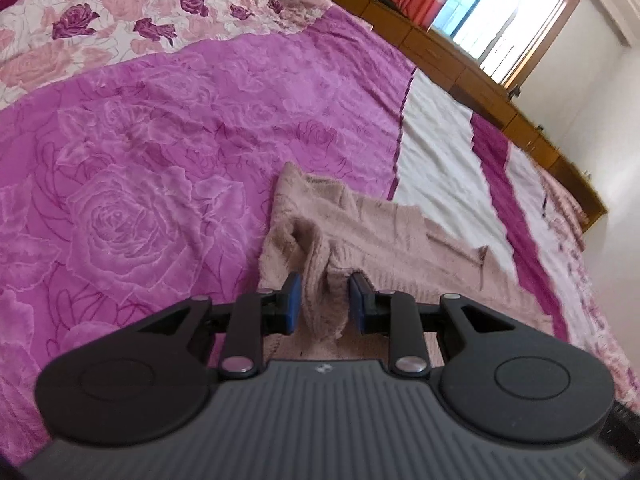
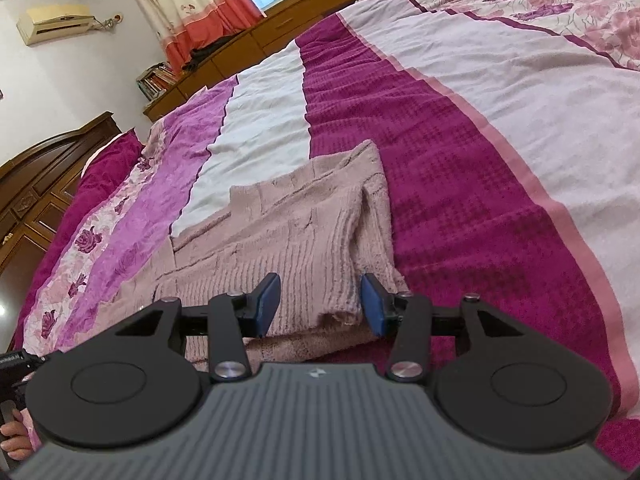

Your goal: Fold small clothes

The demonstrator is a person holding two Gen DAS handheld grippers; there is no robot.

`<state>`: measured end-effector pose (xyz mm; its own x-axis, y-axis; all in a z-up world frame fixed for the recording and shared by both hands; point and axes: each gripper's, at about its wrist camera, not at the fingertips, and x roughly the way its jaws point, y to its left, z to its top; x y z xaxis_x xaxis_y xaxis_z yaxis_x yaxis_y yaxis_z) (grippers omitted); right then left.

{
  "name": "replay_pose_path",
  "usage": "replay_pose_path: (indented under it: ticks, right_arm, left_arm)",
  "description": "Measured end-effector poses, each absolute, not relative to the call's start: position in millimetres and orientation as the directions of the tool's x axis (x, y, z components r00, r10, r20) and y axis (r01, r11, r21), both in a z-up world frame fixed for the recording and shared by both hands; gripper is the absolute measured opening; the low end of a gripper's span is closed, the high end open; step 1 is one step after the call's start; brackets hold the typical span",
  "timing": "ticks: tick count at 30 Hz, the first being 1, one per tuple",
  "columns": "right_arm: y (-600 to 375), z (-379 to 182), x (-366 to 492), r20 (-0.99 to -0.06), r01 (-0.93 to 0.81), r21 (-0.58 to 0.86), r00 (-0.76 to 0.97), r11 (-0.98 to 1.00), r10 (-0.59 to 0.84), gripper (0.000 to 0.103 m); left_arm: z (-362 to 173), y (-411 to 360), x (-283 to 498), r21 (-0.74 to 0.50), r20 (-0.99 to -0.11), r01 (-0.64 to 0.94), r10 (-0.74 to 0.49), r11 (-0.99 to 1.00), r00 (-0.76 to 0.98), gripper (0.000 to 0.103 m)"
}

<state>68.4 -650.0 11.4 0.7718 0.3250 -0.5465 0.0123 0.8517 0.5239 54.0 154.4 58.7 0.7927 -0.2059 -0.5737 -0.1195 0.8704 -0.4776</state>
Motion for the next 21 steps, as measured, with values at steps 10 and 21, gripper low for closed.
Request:
replay_pose_path:
  ticks: [10, 21]
  right_arm:
    - [-648.7, 9.1, 68.9, -0.549, 0.003, 0.525, 0.766, 0.851, 0.336, 0.053]
    - [-645.4, 4.5, 72.1, -0.561, 0.003, 0.525, 0.753, 0.851, 0.343, 0.053]
  left_arm:
    - [64.6, 154.9, 60.3, -0.465, -0.569, -0.101, -0.21, 0.879, 0.795, 0.028]
    - [38.7, 148.0, 88.8, -0.402, -0.631, -0.121, -0.18, 0.908, 0.754, 0.008]
